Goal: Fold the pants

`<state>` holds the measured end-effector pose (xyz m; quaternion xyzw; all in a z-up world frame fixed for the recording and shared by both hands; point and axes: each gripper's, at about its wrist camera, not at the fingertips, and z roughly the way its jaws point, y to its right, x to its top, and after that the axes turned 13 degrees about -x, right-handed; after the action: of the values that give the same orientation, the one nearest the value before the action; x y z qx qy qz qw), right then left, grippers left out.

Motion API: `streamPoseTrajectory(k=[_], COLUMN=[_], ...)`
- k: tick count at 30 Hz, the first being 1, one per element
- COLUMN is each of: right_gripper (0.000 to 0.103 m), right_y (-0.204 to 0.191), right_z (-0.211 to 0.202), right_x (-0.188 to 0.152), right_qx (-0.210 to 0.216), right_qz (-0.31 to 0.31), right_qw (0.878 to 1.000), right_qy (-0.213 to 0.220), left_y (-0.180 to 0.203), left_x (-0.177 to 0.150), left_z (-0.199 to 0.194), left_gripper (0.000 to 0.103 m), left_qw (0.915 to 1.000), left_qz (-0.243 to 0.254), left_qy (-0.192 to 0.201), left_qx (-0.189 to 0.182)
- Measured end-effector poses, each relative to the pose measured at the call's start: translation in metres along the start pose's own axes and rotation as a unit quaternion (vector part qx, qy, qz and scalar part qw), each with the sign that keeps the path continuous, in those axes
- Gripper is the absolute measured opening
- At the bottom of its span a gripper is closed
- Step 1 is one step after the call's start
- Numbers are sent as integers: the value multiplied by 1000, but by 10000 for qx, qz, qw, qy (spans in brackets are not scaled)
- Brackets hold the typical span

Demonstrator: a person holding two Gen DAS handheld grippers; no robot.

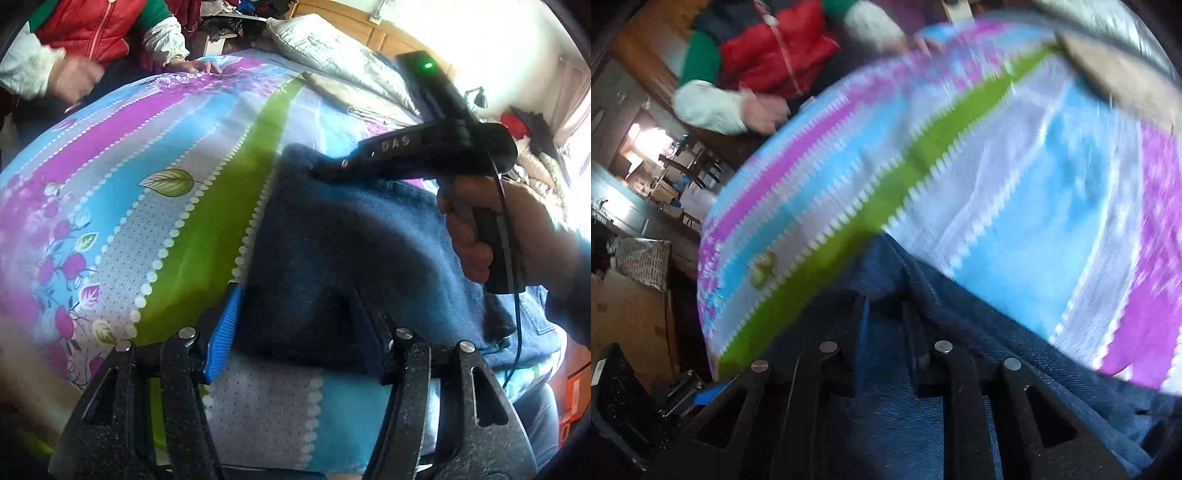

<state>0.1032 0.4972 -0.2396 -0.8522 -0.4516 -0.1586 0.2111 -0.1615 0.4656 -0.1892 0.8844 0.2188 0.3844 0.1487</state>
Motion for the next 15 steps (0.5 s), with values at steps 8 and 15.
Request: streamPoseTrajectory(k=[8, 15], right_gripper=[21, 22], right_y=[-54, -26], right_z=[31, -67], right_x=[-20, -85], right_qx=[-9, 94], right_qz=[-445, -65], right_qw=[9989, 9978], right_qy=[-175, 648], left_y=[-4, 8], left_x=[-4, 3], left_z=[-8, -29], left_gripper=[59, 59], left_qw=[9999, 9996], left_qz=[-141, 103], left_qy=[80, 272], left_qx=[-22, -11])
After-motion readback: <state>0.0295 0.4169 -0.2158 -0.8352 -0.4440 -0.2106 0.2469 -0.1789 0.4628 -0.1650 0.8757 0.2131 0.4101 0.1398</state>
